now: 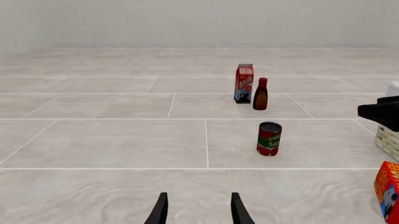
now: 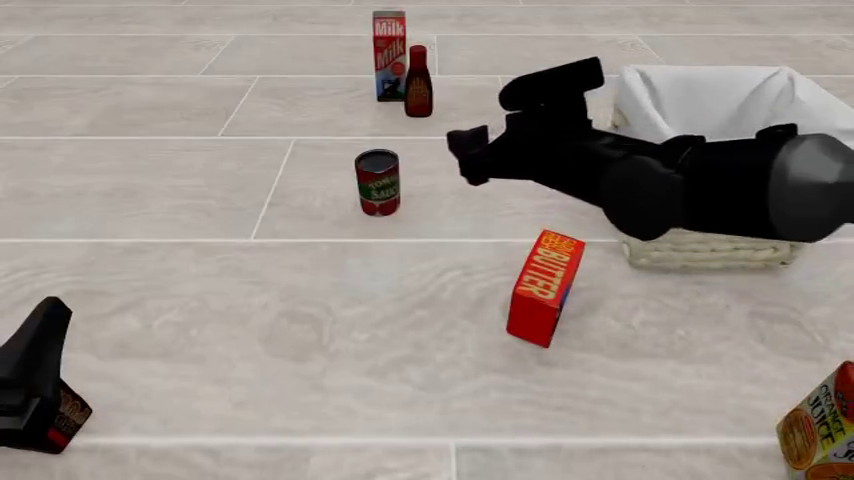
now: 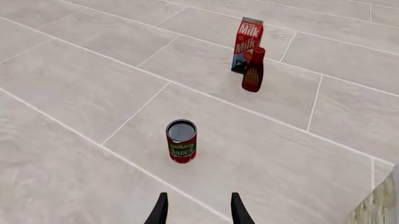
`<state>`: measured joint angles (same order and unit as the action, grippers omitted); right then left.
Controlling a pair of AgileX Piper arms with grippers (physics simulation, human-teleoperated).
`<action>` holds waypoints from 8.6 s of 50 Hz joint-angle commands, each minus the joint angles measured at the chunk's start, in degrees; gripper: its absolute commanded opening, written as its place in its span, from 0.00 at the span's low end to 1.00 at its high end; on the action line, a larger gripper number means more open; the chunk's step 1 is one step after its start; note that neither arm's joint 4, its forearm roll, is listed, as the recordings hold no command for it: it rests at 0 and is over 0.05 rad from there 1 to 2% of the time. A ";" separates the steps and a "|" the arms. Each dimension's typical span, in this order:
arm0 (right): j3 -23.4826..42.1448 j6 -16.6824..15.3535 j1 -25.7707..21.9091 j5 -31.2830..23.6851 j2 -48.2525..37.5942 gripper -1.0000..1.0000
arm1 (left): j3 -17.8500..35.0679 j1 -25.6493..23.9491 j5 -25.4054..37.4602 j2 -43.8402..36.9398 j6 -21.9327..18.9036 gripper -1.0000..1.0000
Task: Pick the tomato sauce and place it in the basket.
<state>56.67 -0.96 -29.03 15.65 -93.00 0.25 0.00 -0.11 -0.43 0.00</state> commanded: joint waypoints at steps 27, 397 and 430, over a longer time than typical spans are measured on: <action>11.76 -0.95 0.34 -0.23 -13.49 1.00 | 0.00 0.00 0.00 0.00 0.00 1.00; 27.75 1.43 -4.95 -2.35 -23.34 0.00 | 0.00 0.00 0.00 0.00 0.00 1.00; 13.67 0.60 -2.30 -0.55 -5.84 0.00 | 0.00 0.00 0.00 0.00 0.00 1.00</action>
<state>73.83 -1.50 -31.91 14.92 -104.01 0.25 0.00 -0.11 -0.43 0.00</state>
